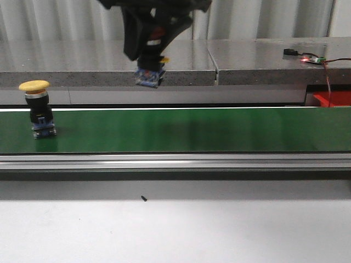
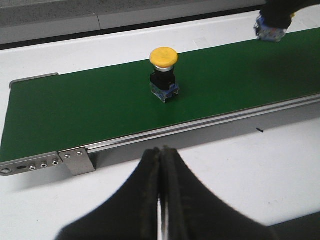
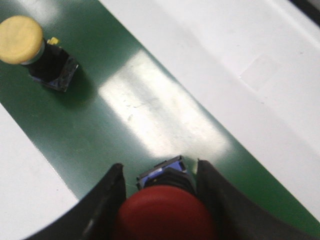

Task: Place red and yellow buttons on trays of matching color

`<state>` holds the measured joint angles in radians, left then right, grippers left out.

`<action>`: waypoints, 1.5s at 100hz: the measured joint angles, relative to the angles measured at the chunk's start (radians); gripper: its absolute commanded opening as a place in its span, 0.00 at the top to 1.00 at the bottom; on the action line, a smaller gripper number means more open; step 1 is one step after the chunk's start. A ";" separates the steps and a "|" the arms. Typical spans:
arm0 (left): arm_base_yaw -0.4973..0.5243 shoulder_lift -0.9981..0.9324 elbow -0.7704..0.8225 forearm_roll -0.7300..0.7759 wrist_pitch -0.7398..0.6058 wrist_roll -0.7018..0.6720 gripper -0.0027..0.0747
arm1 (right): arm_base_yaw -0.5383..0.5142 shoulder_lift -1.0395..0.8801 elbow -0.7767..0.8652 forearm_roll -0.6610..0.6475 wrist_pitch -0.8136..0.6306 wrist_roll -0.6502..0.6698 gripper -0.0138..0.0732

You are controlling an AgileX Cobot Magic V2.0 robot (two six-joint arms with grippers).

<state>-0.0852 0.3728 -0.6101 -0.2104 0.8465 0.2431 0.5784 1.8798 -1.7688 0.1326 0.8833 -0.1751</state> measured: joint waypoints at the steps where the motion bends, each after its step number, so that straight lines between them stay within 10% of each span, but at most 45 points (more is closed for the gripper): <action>1: 0.000 0.000 0.000 0.000 0.000 0.000 0.99 | -0.007 -0.003 0.000 0.000 0.002 0.000 0.76; 105: 0.000 0.000 0.000 0.000 0.000 0.000 0.99 | -0.826 -0.106 0.022 -0.020 0.160 0.027 0.76; 150: 0.000 0.000 0.000 0.000 0.000 0.000 0.99 | -0.990 -0.093 0.171 -0.022 0.009 0.130 0.76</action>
<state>-0.0852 0.3728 -0.6101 -0.2104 0.8465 0.2431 -0.4115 1.7870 -1.5982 0.1106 0.8924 -0.0451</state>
